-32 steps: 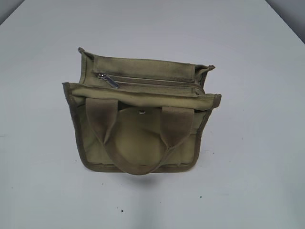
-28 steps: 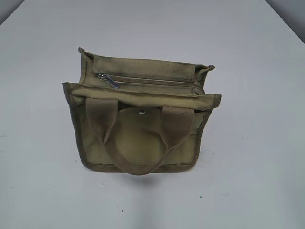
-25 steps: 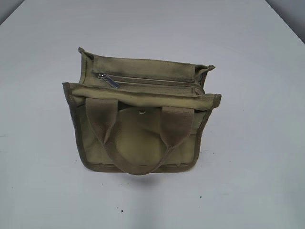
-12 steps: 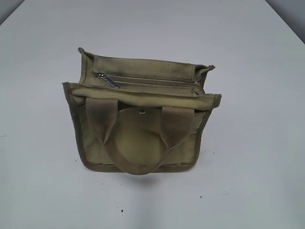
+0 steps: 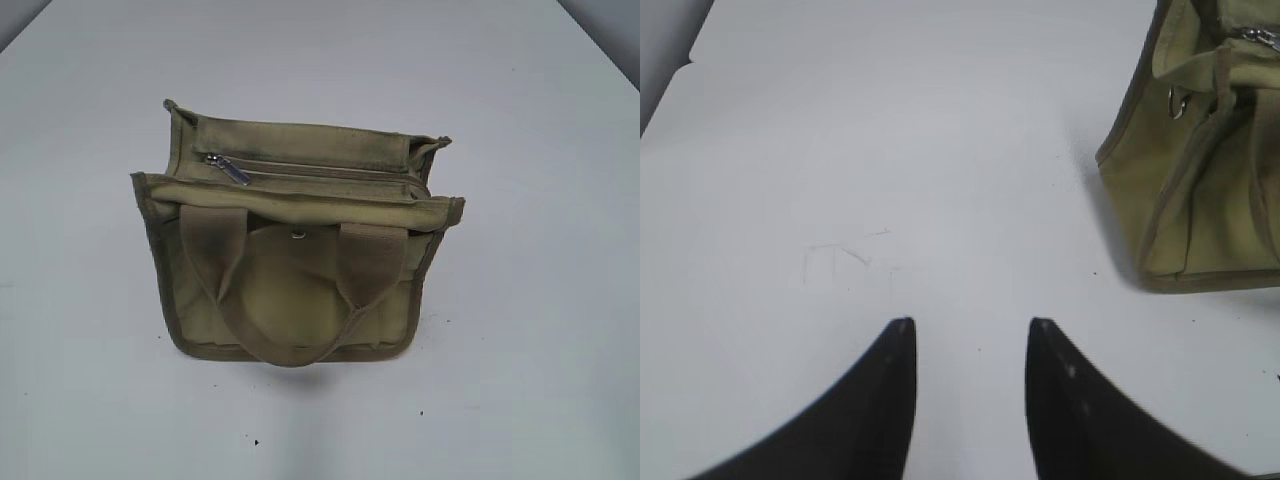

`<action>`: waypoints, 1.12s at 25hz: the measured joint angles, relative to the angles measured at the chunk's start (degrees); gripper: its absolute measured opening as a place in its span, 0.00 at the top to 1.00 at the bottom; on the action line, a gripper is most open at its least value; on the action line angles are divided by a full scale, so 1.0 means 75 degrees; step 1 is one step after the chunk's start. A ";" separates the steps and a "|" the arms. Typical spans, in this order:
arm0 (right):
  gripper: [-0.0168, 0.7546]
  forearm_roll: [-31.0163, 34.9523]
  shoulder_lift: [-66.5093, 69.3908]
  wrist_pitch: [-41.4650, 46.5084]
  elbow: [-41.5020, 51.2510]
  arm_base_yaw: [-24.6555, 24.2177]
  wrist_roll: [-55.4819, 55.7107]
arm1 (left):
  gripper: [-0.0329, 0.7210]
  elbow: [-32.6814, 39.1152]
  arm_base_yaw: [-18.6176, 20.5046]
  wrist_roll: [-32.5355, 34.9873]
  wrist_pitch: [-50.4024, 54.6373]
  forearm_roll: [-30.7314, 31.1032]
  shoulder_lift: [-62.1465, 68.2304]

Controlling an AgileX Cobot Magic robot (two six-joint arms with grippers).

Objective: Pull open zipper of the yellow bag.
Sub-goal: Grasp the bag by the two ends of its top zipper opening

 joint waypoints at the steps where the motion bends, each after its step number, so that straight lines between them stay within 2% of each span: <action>1: 0.28 0.0030 0.0000 0.0000 0.0000 0.0000 0.0000 | 0.58 0.0000 0.0000 0.0000 0.0000 0.0000 0.0000; 6: 0.28 0.0170 0.0000 0.0000 0.0000 0.0042 0.0000 | 0.58 0.0000 0.0000 0.0000 0.0000 -0.0008 0.0000; 10: 0.30 0.0195 0.0141 -0.0013 0.0000 0.0415 0.0000 | 0.58 -0.0019 0.0000 0.0000 -0.0060 -0.0208 0.0273; 12: 0.32 0.0195 0.0573 -0.0029 0.0000 0.0644 0.0000 | 0.58 -0.0097 0.0000 0.0000 -0.0351 -0.0578 0.0629; 15: 0.34 0.0196 0.1469 -0.0139 -0.0023 0.0903 -0.0007 | 0.58 -0.0143 0.0000 0.0000 -0.1410 -0.1873 0.1382; 18: 0.34 0.0196 0.2198 -0.0702 -0.0199 0.1257 -0.0007 | 0.58 -0.0221 0.0000 0.0236 -0.2240 -0.3804 0.2577; 21: 0.34 0.0229 0.2942 -0.1744 -0.0419 0.1545 -0.0045 | 0.55 -0.0466 0.0000 0.1462 -0.2435 -0.6215 0.4330; 24: 0.34 0.0347 0.3921 -0.2517 -0.0687 0.1801 -0.0365 | 0.49 -0.0826 0.0000 0.2787 -0.2200 -0.8089 0.6222; 25: 0.34 0.0424 0.4224 -0.2691 -0.0820 0.1895 -0.0559 | 0.48 -0.0984 0.0000 0.3129 -0.2076 -0.8495 0.7012; 28: 0.34 0.0839 0.5344 -0.3129 -0.1292 0.2191 -0.1277 | 0.46 -0.1726 -0.0019 0.3609 -0.1638 -0.8973 0.8646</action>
